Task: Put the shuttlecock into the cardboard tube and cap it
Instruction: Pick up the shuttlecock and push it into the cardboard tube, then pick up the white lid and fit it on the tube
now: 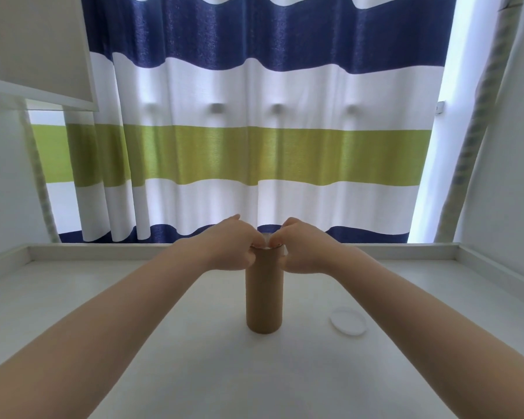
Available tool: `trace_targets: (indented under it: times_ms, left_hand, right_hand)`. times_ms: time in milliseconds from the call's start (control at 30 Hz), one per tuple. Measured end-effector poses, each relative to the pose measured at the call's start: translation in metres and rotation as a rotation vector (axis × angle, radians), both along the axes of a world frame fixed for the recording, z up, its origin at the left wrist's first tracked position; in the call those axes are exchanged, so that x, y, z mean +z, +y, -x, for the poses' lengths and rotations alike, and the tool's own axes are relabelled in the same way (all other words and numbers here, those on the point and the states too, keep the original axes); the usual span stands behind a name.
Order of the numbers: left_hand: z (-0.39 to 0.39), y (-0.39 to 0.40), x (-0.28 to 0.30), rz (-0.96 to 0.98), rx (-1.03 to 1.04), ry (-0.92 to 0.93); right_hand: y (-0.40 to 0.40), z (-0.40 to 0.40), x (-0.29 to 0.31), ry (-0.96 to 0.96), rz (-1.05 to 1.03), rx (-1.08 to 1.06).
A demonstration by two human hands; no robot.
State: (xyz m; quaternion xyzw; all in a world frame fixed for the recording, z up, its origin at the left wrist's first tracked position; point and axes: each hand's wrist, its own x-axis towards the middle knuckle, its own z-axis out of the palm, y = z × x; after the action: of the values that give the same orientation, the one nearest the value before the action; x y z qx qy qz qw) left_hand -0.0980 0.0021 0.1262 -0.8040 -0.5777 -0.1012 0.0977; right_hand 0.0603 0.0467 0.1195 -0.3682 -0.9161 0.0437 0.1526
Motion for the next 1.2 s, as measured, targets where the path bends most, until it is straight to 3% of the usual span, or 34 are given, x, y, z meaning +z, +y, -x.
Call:
trace_targets:
  times_ms: [367, 500, 667, 733, 900, 1033, 1200]
  left_hand:
    - [-0.001, 0.006, -0.011, 0.023, -0.018, -0.123]
    - [-0.002, -0.002, -0.011, -0.032, -0.018, -0.277]
    - [-0.022, -0.021, -0.024, -0.357, -0.071, -0.473]
    - [-0.039, -0.030, -0.038, -0.385, -0.117, -0.558]
    - [-0.086, -0.033, -0.088, -0.157, -0.182, -0.443]
    - [-0.111, -0.010, -0.123, 0.078, -0.101, -0.351]
    - [-0.131, 0.019, -0.146, 0.184, 0.006, -0.363]
  right_hand:
    - [0.006, 0.002, -0.008, -0.052, -0.036, -0.001]
    - [0.004, -0.007, -0.010, 0.136, 0.010, 0.037]
    - [-0.009, -0.036, -0.017, 0.489, 0.002, 0.054]
    - [-0.014, -0.050, -0.030, 0.589, 0.006, 0.022]
    - [-0.014, -0.084, -0.082, 0.586, 0.056, -0.116]
    - [-0.005, -0.109, -0.118, 0.465, 0.165, -0.247]
    - [0.008, -0.124, -0.139, 0.328, 0.245, -0.357]
